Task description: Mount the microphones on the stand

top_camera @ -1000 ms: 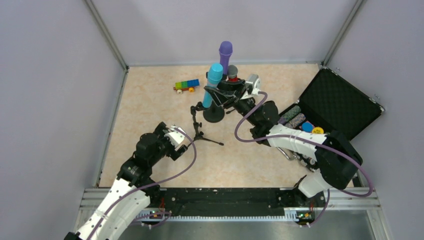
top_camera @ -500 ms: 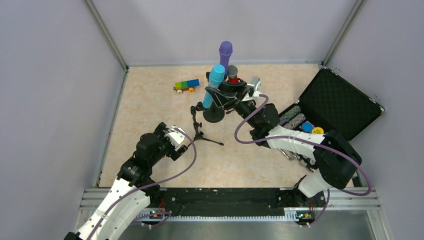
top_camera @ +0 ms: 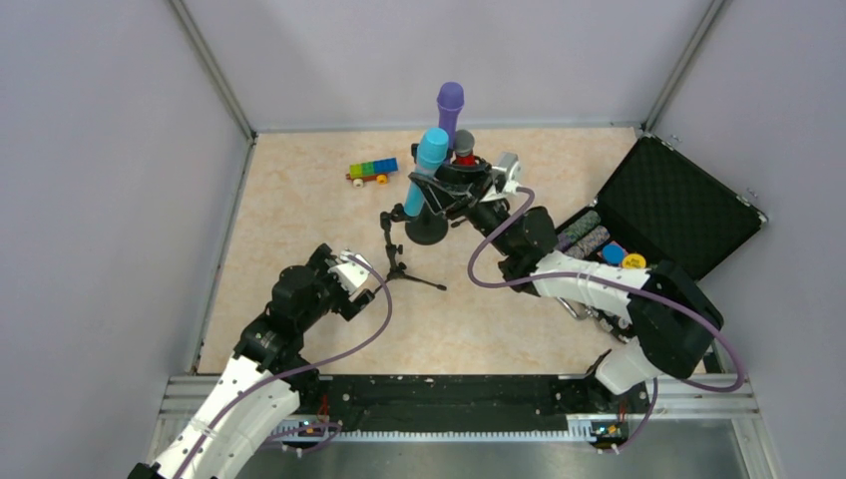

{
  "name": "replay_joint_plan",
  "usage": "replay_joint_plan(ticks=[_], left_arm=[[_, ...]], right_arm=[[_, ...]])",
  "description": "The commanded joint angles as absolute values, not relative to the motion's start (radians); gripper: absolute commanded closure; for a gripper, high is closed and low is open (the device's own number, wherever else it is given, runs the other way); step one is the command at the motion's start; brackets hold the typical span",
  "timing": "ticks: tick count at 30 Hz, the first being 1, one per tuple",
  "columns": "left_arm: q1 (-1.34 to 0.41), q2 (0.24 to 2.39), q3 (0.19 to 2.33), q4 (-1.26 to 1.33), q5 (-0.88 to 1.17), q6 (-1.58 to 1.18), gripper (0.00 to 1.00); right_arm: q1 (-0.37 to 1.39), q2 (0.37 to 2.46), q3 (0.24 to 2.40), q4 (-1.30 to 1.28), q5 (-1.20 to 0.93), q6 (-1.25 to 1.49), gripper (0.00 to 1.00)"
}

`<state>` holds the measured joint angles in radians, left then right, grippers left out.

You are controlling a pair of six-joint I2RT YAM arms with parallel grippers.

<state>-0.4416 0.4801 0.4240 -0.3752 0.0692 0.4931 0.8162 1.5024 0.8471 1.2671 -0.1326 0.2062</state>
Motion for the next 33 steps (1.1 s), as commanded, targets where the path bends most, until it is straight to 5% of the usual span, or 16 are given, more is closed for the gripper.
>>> replay_joint_plan(ticks=[1,5,11,33], left_arm=[[-0.446,0.479,0.423,-0.344,0.069,0.494,0.01],[-0.445,0.476,0.422,-0.343,0.069,0.495,0.01],[-0.446,0.474,0.422,-0.344,0.069,0.494,0.01],[-0.444,0.501,0.452,-0.324,0.105,0.419,0.01]], right_arm=[[0.835,1.540,0.811,0.980,-0.190,0.210,0.62],[0.833,1.497,0.795,1.038,-0.224,0.231,0.35],[0.831,1.408,0.735,1.128,-0.282,0.260,0.14],[0.820,1.272,0.469,0.975,-0.278,0.255,0.01]])
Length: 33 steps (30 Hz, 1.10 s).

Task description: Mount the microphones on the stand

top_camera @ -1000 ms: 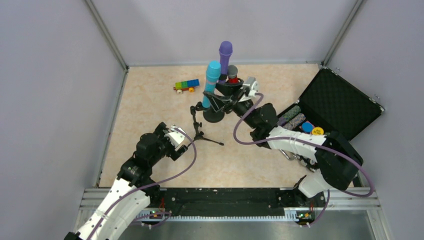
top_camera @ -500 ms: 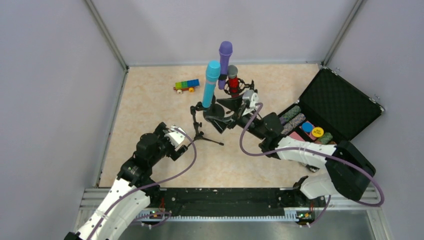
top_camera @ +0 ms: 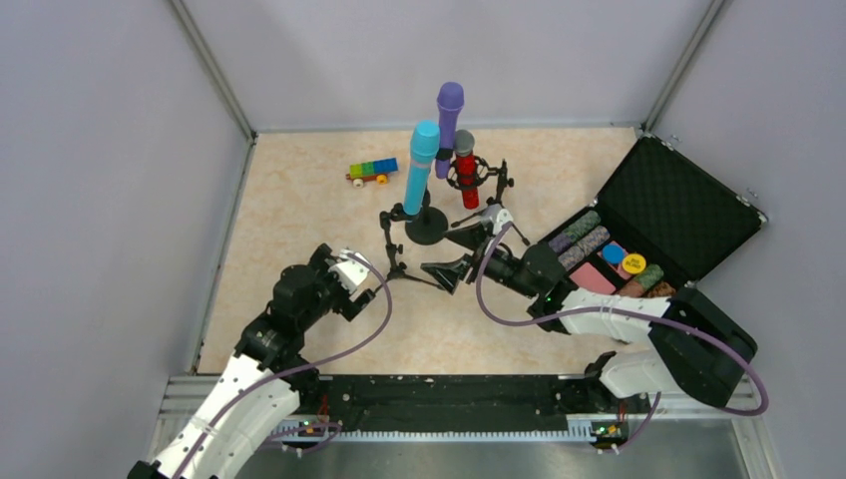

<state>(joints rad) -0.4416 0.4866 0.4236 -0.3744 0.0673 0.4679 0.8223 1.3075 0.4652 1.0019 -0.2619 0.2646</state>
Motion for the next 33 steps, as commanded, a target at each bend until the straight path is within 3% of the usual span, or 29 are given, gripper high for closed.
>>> replay_joint_plan(ticks=[1,18,33], left_arm=[[-0.444,0.506,0.461,-0.317,0.127,0.408,0.01],[-0.432,0.700,0.599,-0.066,0.383,0.281,0.01],[-0.365,0.978,0.848,-0.029,0.552,0.347,0.10]], right_arm=[[0.820,1.270,0.467,0.961,-0.281,0.253,0.01],[0.813,1.237,0.414,0.895,-0.272,0.250,0.01],[0.800,1.186,0.378,0.867,-0.257,0.231,0.01]])
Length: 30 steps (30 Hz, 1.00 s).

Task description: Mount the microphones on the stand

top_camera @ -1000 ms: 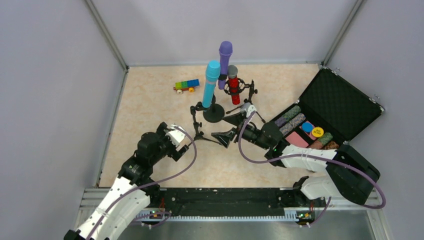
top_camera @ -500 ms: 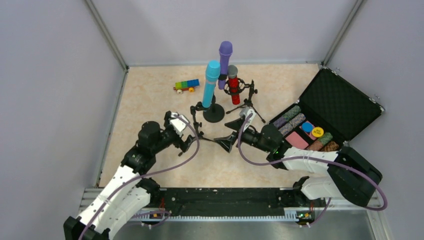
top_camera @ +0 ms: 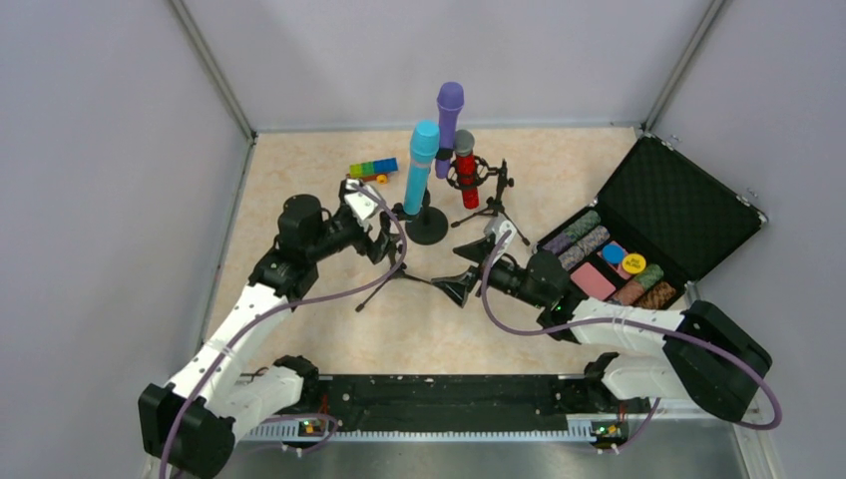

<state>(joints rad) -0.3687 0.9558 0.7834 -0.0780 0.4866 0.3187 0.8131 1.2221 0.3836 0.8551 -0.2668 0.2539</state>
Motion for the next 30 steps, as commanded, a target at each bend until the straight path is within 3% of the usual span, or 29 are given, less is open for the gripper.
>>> replay_joint_plan(ticks=[1,10,18,24,30], left_arm=[[-0.365,0.982,0.855,-0.030,0.553,0.352,0.10],[-0.353,0.990,0.901,-0.033,0.579,0.368,0.12],[-0.351,1.031,0.946,-0.094,0.631,0.418,0.24],[-0.351,1.046,0.958,-0.127,0.635,0.440,0.27],[-0.347,1.054,0.954,-0.142,0.651,0.451,0.38]], right_arm=[[0.800,1.183,0.377,0.863,-0.255,0.228,0.01],[0.797,1.201,0.382,0.865,-0.261,0.228,0.01],[0.797,1.210,0.387,0.861,-0.253,0.227,0.01],[0.797,1.212,0.388,0.856,-0.248,0.228,0.01],[0.797,1.225,0.388,0.865,-0.245,0.233,0.01]])
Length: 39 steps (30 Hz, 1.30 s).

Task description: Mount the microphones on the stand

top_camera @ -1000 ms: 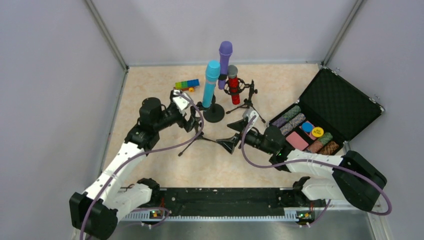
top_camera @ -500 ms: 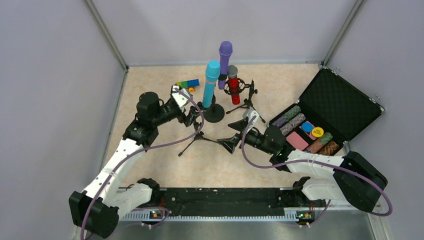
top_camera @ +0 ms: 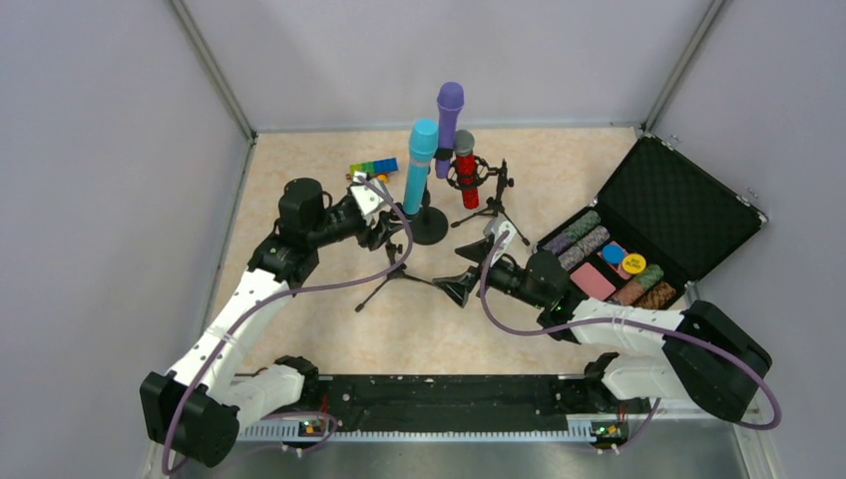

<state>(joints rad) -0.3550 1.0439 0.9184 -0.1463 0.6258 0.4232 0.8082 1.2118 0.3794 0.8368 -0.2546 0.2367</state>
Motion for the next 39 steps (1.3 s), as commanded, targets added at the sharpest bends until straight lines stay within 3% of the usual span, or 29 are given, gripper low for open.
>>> replay_joint_plan(ticks=[1,4,9,12,27,39], left_arm=[[-0.347,1.054,0.954,-0.142,0.653,0.452,0.39],[-0.345,1.048,0.953,-0.139,0.661,0.451,0.49],[-0.343,1.035,0.941,-0.128,0.665,0.447,0.91],[-0.343,1.019,0.922,-0.096,0.664,0.426,1.00],[-0.348,0.984,0.895,0.033,0.733,0.243,1.00],[-0.472,0.988,0.926,0.016,0.662,0.245,1.00]], right_arm=[[0.797,1.227,0.389,0.867,-0.245,0.234,0.01],[0.798,1.230,0.391,0.867,-0.247,0.236,0.01],[0.798,1.238,0.395,0.866,-0.245,0.235,0.01],[0.797,1.240,0.395,0.865,-0.245,0.237,0.01],[0.797,1.215,0.405,0.823,-0.228,0.222,0.01],[0.791,1.189,0.397,0.792,-0.211,0.209,0.01]])
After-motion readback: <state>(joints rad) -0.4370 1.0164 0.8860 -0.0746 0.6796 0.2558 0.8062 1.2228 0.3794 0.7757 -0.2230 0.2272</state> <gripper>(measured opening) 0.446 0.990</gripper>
